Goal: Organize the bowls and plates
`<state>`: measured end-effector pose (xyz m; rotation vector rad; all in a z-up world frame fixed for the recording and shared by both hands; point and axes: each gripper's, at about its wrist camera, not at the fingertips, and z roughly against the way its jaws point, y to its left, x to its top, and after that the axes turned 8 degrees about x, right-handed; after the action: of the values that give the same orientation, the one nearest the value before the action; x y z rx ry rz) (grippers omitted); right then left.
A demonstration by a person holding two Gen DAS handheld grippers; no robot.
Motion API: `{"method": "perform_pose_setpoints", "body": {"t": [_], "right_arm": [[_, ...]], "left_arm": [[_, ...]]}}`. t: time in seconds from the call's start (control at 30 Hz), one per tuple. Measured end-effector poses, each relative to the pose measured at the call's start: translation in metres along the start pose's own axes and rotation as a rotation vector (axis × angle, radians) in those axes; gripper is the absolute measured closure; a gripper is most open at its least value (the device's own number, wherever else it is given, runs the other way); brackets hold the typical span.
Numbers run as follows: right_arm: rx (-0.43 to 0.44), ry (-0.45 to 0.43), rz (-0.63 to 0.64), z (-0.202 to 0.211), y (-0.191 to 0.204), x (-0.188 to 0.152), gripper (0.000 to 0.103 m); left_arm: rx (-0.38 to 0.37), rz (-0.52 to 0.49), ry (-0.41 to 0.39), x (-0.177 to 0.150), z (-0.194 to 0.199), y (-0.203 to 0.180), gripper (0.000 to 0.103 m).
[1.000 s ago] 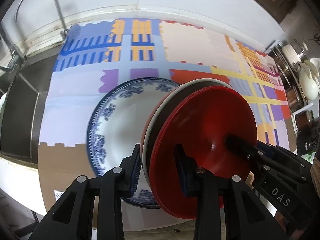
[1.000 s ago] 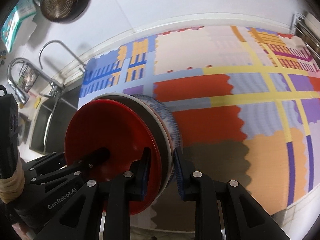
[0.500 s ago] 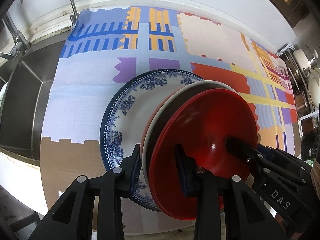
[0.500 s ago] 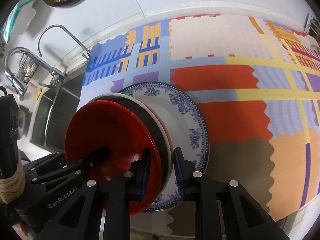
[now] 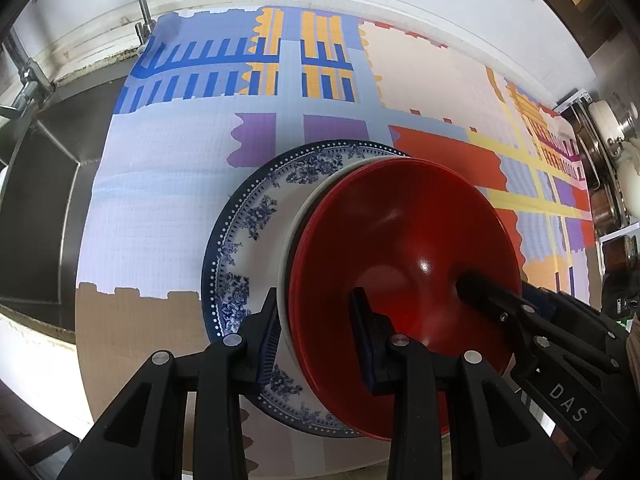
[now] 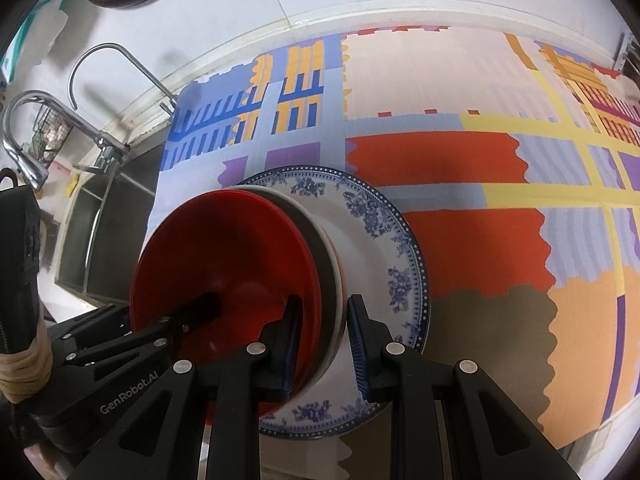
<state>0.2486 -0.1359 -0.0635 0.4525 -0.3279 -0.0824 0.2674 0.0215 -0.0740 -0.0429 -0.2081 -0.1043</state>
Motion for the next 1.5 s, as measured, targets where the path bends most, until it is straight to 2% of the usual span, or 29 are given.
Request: {"method": "perform_pose_setpoints", "body": {"t": [0.13,0.23,0.5,0.57,0.73,0.87,1.0,1.2,1.5], "right_arm": [[-0.006,-0.021,0.01,-0.001,0.002,0.002,0.077],[-0.003,-0.05,0.004,0.003,0.002,0.0,0.071],[-0.047,-0.205,0.014,0.04,0.008,-0.022,0.061],[-0.052,-0.253,0.018,0.052,0.01,-0.031,0.052],[-0.078,-0.343,0.043,0.075,0.013,-0.051,0.041],[-0.097,-0.402,0.066,0.09,0.011,-0.067,0.033],[-0.104,-0.472,0.117,0.106,0.009,-0.091,0.027],[-0.143,-0.579,0.199,0.134,0.007,-0.131,0.019],[-0.124,-0.626,0.211,0.167,-0.001,-0.186,0.012]], "left_arm": [[0.004,-0.01,-0.042,-0.001,0.007,0.002,0.065],[0.028,-0.027,-0.097,-0.005,0.019,0.003,0.06],[0.086,-0.062,-0.298,-0.032,0.065,0.001,0.046],[0.098,-0.064,-0.345,-0.04,0.075,0.0,0.041],[0.125,-0.031,-0.469,-0.064,0.097,-0.002,0.029],[0.158,-0.021,-0.538,-0.087,0.109,-0.007,0.021],[0.225,-0.018,-0.602,-0.119,0.119,-0.016,0.016],[0.223,0.028,-0.655,-0.162,0.136,-0.025,0.009],[0.257,0.035,-0.76,-0.224,0.166,-0.043,0.001]]}}
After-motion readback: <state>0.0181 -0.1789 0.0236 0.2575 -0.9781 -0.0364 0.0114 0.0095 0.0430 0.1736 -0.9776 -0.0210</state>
